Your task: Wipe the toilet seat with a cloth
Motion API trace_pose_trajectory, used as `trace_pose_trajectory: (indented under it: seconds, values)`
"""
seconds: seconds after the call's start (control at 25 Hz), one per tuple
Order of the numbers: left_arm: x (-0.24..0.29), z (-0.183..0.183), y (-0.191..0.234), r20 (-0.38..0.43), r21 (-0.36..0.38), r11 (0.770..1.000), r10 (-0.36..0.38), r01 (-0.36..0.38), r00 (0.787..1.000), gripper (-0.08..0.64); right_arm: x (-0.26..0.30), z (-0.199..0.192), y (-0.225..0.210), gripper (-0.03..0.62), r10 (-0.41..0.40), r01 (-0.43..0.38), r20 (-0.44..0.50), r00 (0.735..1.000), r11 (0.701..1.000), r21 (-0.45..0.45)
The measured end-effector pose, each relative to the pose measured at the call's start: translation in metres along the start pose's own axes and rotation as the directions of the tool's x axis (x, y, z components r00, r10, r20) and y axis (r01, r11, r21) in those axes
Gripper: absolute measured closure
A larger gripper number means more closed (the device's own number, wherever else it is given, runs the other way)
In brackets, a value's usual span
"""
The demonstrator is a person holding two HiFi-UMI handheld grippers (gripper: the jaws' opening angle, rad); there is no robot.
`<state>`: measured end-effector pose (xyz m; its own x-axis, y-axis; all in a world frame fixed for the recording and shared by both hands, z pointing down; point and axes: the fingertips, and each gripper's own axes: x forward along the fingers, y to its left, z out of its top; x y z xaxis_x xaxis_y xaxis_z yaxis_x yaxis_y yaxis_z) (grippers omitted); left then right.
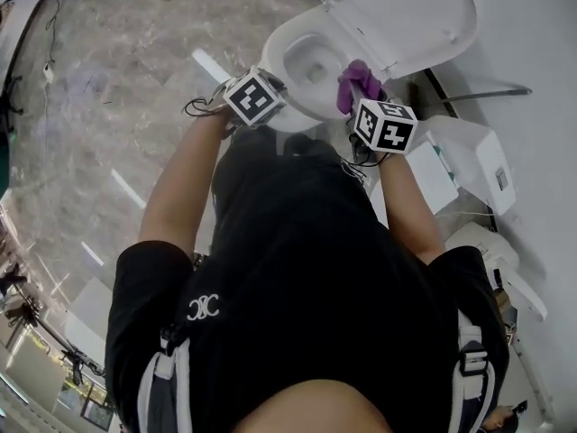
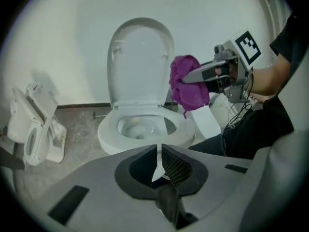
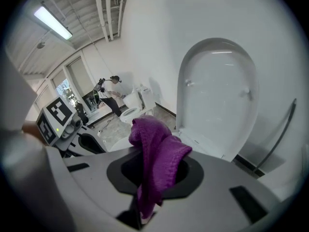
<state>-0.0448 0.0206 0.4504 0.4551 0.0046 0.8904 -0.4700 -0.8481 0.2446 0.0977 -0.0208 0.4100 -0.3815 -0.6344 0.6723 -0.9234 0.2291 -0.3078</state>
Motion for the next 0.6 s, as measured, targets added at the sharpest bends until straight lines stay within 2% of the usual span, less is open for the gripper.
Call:
trace_pose_trajectory:
  seconds: [0.12,0.28,0.48,0.6]
  values:
    - [0.017,-0.039,0.004,-0.087,-0.028,1.000,0.002,-0.004,0.996,0.522,0.014,-0.003,0.015,0.537,0.011,-0.012,-0.028,1.000,1.000,-0.023]
    - [0.047,-0.095,0.014,-0.221,-0.049,0.998,0.038,-0.050,0.974,0.522,0.029,-0.011,0.022,0.537,0.009,-0.011,-0.056,0.998,1.000,-0.027]
    - [0.092,-0.144,0.025,-0.250,-0.154,0.984,0.046,-0.086,0.967,0.522,0.041,-0.032,0.016,0.537,-0.010,0.008,-0.113,0.994,1.000,-0.024]
    - [0.118,-0.171,0.032,-0.259,-0.253,0.963,0.024,-0.092,0.966,0.522,0.047,-0.049,0.008,0.537,-0.024,0.021,-0.156,0.987,1.000,-0.022]
